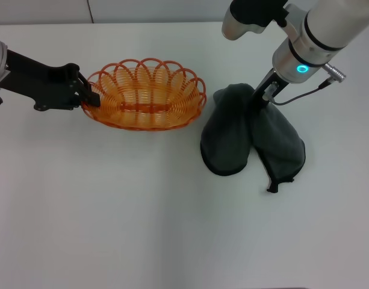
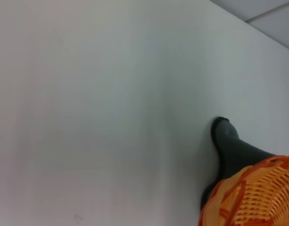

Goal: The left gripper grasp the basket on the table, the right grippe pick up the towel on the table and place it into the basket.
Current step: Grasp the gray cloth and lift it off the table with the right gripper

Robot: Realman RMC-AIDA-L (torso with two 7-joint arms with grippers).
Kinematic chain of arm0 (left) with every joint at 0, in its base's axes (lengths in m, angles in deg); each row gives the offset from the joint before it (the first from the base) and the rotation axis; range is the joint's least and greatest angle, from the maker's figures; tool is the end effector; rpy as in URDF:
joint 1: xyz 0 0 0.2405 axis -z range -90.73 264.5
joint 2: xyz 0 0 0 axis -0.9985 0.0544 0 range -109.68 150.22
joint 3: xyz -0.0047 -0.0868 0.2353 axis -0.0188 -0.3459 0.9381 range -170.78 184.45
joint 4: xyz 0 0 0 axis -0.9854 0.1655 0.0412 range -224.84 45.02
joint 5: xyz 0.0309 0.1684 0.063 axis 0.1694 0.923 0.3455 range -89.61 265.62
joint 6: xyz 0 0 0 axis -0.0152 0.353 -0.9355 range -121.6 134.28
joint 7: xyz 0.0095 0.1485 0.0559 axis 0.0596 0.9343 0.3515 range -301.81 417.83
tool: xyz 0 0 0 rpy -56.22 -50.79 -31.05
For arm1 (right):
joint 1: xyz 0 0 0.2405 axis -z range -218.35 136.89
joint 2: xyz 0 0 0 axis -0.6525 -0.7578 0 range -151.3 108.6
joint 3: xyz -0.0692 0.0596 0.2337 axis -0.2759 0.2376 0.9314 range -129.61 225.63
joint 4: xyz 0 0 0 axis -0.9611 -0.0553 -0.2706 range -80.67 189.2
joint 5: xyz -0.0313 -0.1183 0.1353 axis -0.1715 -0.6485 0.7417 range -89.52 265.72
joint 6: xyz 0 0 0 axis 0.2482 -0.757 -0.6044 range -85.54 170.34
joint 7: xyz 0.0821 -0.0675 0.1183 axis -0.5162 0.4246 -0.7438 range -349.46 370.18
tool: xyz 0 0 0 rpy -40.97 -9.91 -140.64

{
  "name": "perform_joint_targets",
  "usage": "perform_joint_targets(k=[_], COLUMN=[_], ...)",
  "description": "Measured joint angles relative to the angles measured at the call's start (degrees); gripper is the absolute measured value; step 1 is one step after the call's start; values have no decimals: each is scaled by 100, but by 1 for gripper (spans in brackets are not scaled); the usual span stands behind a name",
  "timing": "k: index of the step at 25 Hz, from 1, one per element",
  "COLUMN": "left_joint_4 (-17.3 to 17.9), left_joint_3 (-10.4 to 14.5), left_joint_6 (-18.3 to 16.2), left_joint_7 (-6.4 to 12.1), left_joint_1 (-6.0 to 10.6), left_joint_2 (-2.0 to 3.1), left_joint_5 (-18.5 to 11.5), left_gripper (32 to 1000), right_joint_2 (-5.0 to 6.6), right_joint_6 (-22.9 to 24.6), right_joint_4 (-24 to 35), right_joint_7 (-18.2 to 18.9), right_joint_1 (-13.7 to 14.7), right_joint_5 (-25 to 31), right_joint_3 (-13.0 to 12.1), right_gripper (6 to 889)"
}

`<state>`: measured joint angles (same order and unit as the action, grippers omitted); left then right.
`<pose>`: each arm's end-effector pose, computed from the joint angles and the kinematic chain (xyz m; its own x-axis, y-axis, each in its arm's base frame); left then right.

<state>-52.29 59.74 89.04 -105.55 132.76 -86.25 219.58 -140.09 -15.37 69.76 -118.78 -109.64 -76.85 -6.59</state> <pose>-0.2290 0.3850 0.0387 0.0415 0.9718 0.2322 0.9943 -0.0173 -0.1051 0.1831 0.4091 -0.0730 0.7622 -0.5614 0.3224 -0.4026 -0.8010 -0.4430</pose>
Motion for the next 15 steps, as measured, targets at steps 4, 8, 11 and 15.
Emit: perform_joint_targets(k=[4, 8, 11, 15], left_joint_4=[0, 0, 0, 0], left_joint_3=[0, 0, 0, 0], left_joint_6=[0, 0, 0, 0], left_joint_7=[0, 0, 0, 0], left_joint_1=[-4, -10, -10, -9], left_joint_2=[0, 2, 4, 7], left_joint_5=[0, 0, 0, 0], left_gripper=[110, 110, 110, 110], right_joint_2=[0, 0, 0, 5], right_joint_6=[-24, -51, -63, -125], right_joint_4=[4, 12, 13, 22], right_joint_7=[56, 117, 126, 126], right_joint_1=[1, 1, 1, -2], right_joint_5=[3, 12, 15, 16], right_joint_3=[21, 57, 62, 64], right_gripper=[139, 71, 61, 52])
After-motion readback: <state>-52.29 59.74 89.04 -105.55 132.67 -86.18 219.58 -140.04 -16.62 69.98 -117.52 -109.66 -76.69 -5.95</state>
